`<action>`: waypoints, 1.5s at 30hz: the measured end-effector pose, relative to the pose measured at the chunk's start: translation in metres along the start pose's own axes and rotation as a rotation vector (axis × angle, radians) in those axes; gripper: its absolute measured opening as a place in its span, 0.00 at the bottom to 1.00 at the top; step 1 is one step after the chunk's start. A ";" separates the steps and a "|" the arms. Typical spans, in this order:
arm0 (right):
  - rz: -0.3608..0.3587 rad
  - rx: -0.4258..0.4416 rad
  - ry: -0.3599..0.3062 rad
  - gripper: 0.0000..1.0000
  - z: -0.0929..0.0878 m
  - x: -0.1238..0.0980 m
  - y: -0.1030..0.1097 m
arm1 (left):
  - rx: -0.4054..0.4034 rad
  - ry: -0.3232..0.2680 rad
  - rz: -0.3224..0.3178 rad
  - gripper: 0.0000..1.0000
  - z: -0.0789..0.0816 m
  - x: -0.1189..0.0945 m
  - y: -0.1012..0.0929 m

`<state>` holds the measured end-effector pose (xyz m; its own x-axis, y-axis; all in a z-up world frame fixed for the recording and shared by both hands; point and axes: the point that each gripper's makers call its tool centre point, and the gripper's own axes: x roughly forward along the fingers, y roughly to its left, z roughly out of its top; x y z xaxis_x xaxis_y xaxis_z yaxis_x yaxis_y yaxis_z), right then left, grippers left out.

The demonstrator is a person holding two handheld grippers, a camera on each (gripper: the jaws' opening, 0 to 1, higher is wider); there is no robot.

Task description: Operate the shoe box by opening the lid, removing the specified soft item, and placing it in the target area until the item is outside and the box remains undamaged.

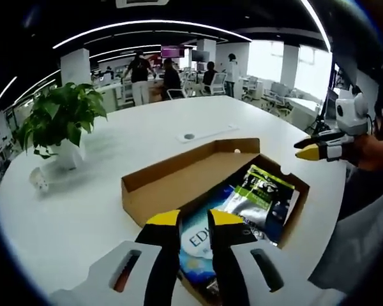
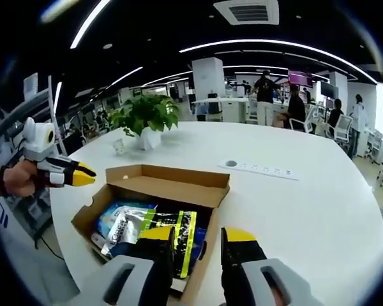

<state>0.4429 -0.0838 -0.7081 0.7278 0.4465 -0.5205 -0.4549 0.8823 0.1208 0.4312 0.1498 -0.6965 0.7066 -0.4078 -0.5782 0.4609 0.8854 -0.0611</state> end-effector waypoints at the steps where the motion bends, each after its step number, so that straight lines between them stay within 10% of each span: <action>1: 0.004 0.000 0.001 0.26 -0.001 0.000 0.001 | -0.005 0.002 -0.004 0.16 -0.001 0.000 -0.002; 45: 0.076 -0.009 0.012 0.29 -0.016 0.008 0.026 | -0.144 0.120 -0.101 0.26 -0.062 0.021 -0.049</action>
<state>0.4285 -0.0593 -0.7228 0.6850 0.5099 -0.5203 -0.5128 0.8448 0.1527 0.3898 0.1114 -0.7564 0.5882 -0.4740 -0.6553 0.4386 0.8677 -0.2340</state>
